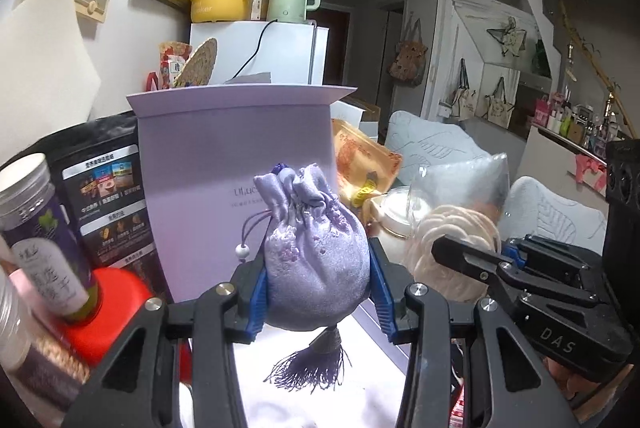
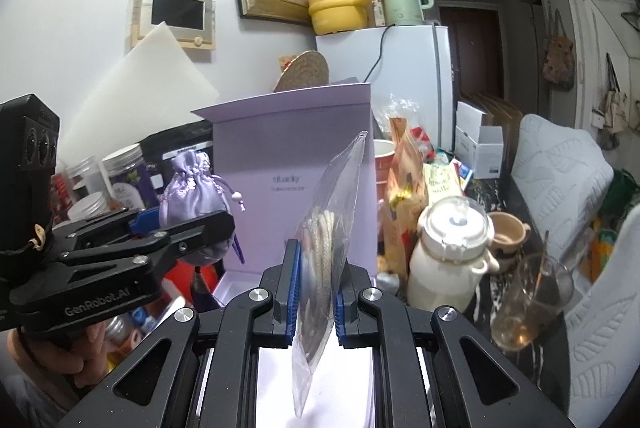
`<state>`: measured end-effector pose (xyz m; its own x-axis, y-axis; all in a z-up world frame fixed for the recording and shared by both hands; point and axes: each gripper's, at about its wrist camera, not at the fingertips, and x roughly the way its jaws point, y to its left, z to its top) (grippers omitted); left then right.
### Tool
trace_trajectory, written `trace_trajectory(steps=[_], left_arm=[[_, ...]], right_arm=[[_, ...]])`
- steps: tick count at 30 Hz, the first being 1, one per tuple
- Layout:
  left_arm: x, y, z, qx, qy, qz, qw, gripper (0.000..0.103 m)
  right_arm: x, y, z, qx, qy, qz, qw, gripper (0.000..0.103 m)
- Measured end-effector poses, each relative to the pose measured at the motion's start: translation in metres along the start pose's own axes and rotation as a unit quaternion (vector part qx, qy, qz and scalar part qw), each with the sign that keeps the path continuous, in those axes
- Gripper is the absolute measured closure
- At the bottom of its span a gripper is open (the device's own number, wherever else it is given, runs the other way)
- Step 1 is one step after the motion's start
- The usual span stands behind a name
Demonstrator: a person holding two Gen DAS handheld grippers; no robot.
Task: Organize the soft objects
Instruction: 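Lift the pouch and cotton-pad bag with both grippers over the lavender box, then open both grippers to drop the pouch and cotton-pad bag into the box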
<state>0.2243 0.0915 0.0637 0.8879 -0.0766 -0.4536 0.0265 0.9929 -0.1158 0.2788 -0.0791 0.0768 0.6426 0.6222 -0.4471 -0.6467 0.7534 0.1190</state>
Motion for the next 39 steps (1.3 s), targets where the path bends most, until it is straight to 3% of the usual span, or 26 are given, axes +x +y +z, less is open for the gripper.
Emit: trace_trajectory(steps=[5, 20, 31, 35, 37, 39], left_arm=[[0.022, 0.007, -0.001, -0.004, 0.015, -0.009, 0.9998, 0.060], [0.083, 0.021, -0.022, 0.014, 0.076, 0.066, 0.9949, 0.060], [0.114, 0.021, -0.028, 0.019, 0.121, 0.092, 0.9883, 0.059], [0.121, 0.018, -0.024, 0.015, 0.134, 0.107, 0.9850, 0.058], [0.122, 0.018, -0.022, 0.010, 0.137, 0.102, 0.9853, 0.057], [0.123, 0.018, -0.021, 0.011, 0.139, 0.105, 0.9847, 0.052]], right_arm=[[0.023, -0.003, 0.007, -0.009, 0.003, -0.001, 1.000, 0.089], [0.090, -0.017, -0.004, -0.011, 0.054, 0.015, 0.998, 0.089], [0.118, -0.025, -0.019, -0.010, 0.100, 0.022, 0.995, 0.087], [0.121, -0.029, -0.019, -0.007, 0.112, 0.010, 0.994, 0.076], [0.122, -0.030, -0.020, -0.005, 0.118, 0.007, 0.993, 0.065], [0.120, -0.032, -0.020, -0.004, 0.119, -0.001, 0.993, 0.064]])
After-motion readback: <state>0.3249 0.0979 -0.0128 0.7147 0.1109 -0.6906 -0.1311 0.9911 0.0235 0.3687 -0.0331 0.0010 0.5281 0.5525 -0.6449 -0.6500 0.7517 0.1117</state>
